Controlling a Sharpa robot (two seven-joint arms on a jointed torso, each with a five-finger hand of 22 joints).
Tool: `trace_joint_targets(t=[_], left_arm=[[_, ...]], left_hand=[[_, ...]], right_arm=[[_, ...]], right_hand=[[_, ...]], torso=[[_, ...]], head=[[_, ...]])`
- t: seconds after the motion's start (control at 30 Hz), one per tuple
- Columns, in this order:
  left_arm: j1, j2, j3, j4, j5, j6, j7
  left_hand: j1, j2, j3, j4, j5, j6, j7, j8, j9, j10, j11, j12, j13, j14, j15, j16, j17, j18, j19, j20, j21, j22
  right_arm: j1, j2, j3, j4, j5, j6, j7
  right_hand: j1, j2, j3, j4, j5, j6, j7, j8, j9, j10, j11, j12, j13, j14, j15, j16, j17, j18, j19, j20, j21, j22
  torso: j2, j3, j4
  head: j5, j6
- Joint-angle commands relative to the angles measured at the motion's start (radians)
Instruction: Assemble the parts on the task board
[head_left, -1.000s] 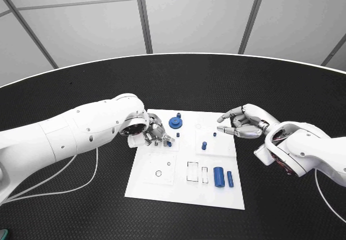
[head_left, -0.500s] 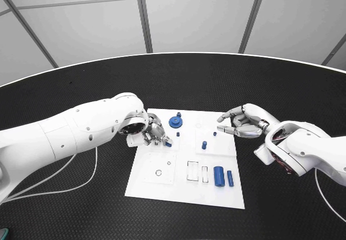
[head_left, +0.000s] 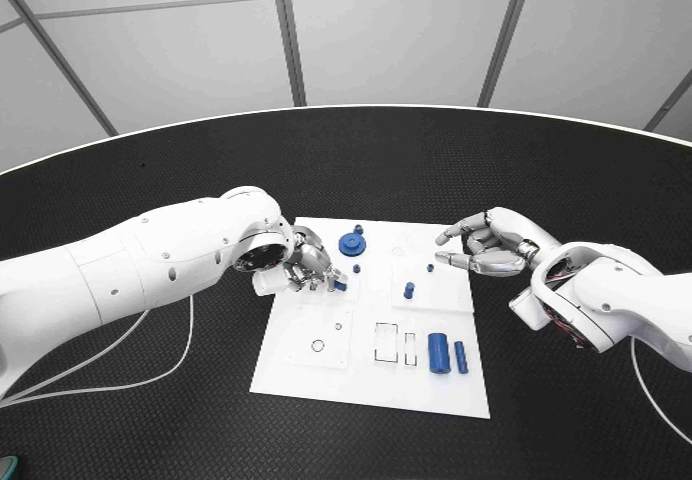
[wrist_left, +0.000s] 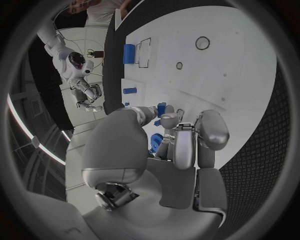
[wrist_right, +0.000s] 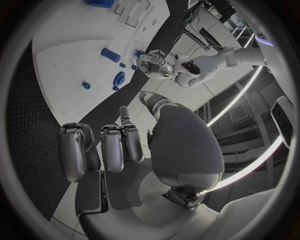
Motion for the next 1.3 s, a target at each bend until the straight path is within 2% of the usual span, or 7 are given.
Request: trace_joint_targets(t=[0.03,0.2,0.5,0.6,0.67,0.87,1.3], left_arm=[[0.000,-0.013,0.000,0.012,-0.002,-0.014,0.012],[0.000,-0.031,0.000,0.030,-0.016,-0.025,0.025],[0.000,-0.040,0.000,0.045,-0.144,-0.024,0.037],[0.000,-0.037,0.000,0.046,-0.175,-0.027,0.035],[0.000,-0.035,0.000,0.047,-0.193,-0.026,0.035],[0.000,-0.026,0.000,0.048,-0.231,-0.029,0.035],[0.000,-0.012,0.000,0.035,-0.242,-0.005,0.022]], left_hand=[[-0.011,-0.002,0.153,-0.145,0.002,0.001,-0.001,0.006,0.000,0.012,-0.001,0.008,0.003,0.049,-0.004,-0.007,0.036,-0.015,-0.003,0.004,0.006,0.003],[-0.017,-0.008,0.166,-0.161,0.003,0.005,-0.002,0.010,0.001,0.021,-0.002,0.012,0.011,0.049,-0.004,-0.007,0.036,-0.016,-0.001,0.004,0.009,0.008],[-0.023,-0.015,0.183,-0.182,0.007,0.010,-0.002,0.012,0.001,0.029,-0.002,0.015,0.017,0.049,-0.005,-0.007,0.037,-0.017,0.002,0.004,0.013,0.014],[-0.032,-0.019,0.194,-0.193,0.021,0.016,-0.002,0.013,0.000,0.035,-0.003,0.018,0.022,0.050,-0.006,-0.007,0.038,-0.017,0.004,0.004,0.016,0.019],[-0.047,-0.026,0.202,-0.204,0.061,0.022,-0.003,0.014,0.000,0.043,-0.004,0.021,0.029,0.050,-0.006,-0.007,0.038,-0.018,0.005,0.004,0.019,0.022],[-0.056,-0.030,0.205,-0.213,0.084,0.026,-0.004,0.015,0.000,0.050,-0.005,0.025,0.037,0.050,-0.007,-0.007,0.039,-0.018,0.006,0.004,0.021,0.026],[-0.062,-0.031,0.206,-0.218,0.097,0.028,-0.004,0.015,-0.001,0.053,-0.005,0.026,0.040,0.050,-0.008,-0.008,0.038,-0.019,0.007,0.005,0.023,0.029]], right_arm=[[0.000,0.000,0.000,-0.001,0.000,0.000,0.001],[0.000,0.001,0.000,-0.004,0.000,0.000,0.002],[0.000,0.003,0.000,-0.006,0.000,0.001,0.002],[0.000,0.003,0.000,-0.007,0.000,0.000,0.003],[0.000,0.004,0.000,-0.007,0.000,0.000,0.003],[0.000,0.006,0.000,-0.007,0.000,0.000,0.004],[0.000,0.009,0.000,-0.009,0.000,0.000,0.005]], right_hand=[[0.001,0.010,-0.004,0.001,0.006,0.006,0.002,0.003,0.001,0.040,-0.007,-0.004,0.191,0.077,-0.008,-0.005,0.153,0.014,0.043,-0.006,-0.005,0.137],[0.001,0.010,-0.004,0.001,0.006,0.006,0.002,0.003,0.001,0.040,-0.007,-0.004,0.191,0.077,-0.008,-0.005,0.153,0.014,0.043,-0.006,-0.005,0.137],[0.001,0.010,-0.004,0.001,0.006,0.006,0.002,0.003,0.001,0.040,-0.007,-0.004,0.191,0.077,-0.008,-0.005,0.153,0.014,0.043,-0.006,-0.005,0.137],[0.001,0.010,-0.004,0.001,0.006,0.006,0.002,0.003,0.001,0.040,-0.007,-0.004,0.191,0.077,-0.008,-0.005,0.153,0.014,0.043,-0.006,-0.005,0.137],[0.001,0.010,-0.004,0.001,0.006,0.006,0.002,0.003,0.001,0.040,-0.007,-0.004,0.191,0.077,-0.008,-0.005,0.153,0.014,0.043,-0.006,-0.005,0.137],[0.001,0.010,-0.004,0.001,0.006,0.006,0.002,0.003,0.001,0.040,-0.007,-0.004,0.191,0.077,-0.008,-0.005,0.153,0.014,0.043,-0.006,-0.005,0.137],[0.001,0.010,-0.004,0.001,0.006,0.006,0.002,0.003,0.001,0.040,-0.007,-0.004,0.191,0.077,-0.008,-0.005,0.153,0.014,0.043,-0.006,-0.005,0.137]], torso=[[0.001,-0.0011,0.0016],[0.000,0.0006,0.0005],[0.001,0.0014,-0.0004],[0.002,0.0012,-0.0010],[0.002,0.0014,-0.0013],[0.002,0.0019,-0.0019],[0.002,0.0014,-0.0013]], head=[[0.000,-0.001],[0.000,-0.003],[0.003,-0.005],[0.004,-0.006],[0.005,-0.006],[0.006,-0.007],[0.007,-0.011]])
